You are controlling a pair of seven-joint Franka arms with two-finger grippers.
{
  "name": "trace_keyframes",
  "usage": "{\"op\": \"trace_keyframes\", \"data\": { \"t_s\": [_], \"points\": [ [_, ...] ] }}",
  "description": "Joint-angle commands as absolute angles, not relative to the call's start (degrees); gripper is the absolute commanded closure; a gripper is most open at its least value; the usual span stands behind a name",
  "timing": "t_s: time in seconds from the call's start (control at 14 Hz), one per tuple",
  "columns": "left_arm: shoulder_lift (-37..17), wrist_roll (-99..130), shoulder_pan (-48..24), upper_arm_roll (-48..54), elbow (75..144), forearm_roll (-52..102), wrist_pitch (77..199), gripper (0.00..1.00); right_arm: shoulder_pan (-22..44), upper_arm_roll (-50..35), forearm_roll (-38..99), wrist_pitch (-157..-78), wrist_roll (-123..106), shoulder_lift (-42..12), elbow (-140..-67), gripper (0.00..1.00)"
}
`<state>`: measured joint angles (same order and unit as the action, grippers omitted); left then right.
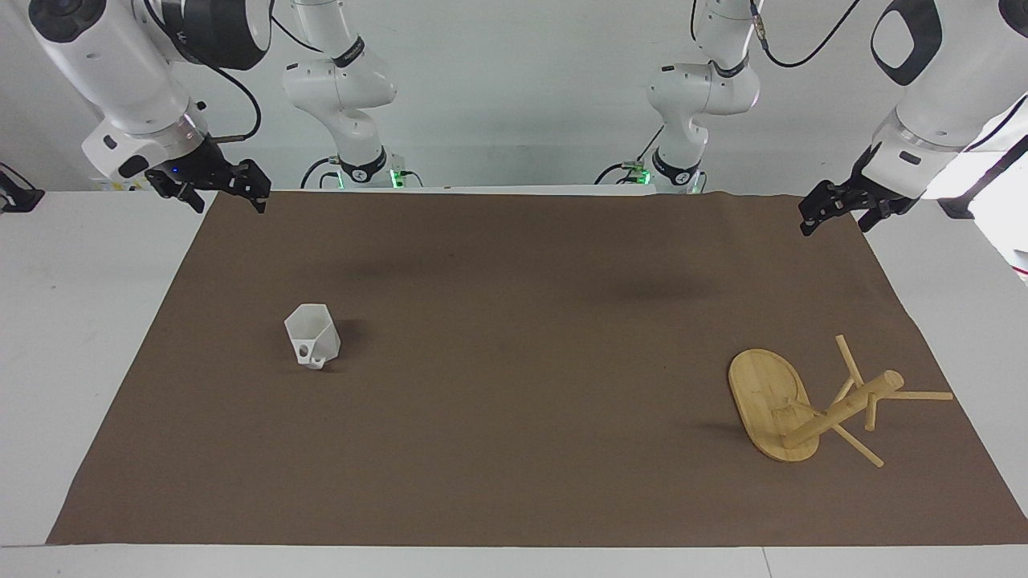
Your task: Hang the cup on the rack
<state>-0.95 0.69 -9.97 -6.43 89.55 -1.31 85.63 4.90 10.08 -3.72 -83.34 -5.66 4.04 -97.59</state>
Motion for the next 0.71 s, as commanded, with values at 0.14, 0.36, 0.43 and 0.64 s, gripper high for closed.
{"op": "trace_keyframes", "data": {
  "t_s": [0.14, 0.36, 0.43, 0.64],
  "points": [
    [-0.88, 0.00, -9.93, -6.50, 89.47, -2.46, 84.90, 0.00, 5.36, 10.37, -4.04, -84.11, -4.75, 5.01, -98.61, 0.00],
    [-0.88, 0.00, -9.93, -6.50, 89.56, -2.46, 84.90, 0.00, 5.62, 9.76, -3.87, -83.32, -6.32, 5.01, -98.61, 0.00],
    [-0.88, 0.00, -9.93, -6.50, 89.56, -2.46, 84.90, 0.00, 6.15, 9.58, -3.95, -83.41, -9.90, 5.18, -98.18, 0.00],
    [-0.79, 0.00, -9.93, -6.50, 89.56, -2.46, 84.90, 0.00, 5.45, 10.28, -1.86, -85.33, -23.23, 4.05, -97.03, 0.00]
  ]
}}
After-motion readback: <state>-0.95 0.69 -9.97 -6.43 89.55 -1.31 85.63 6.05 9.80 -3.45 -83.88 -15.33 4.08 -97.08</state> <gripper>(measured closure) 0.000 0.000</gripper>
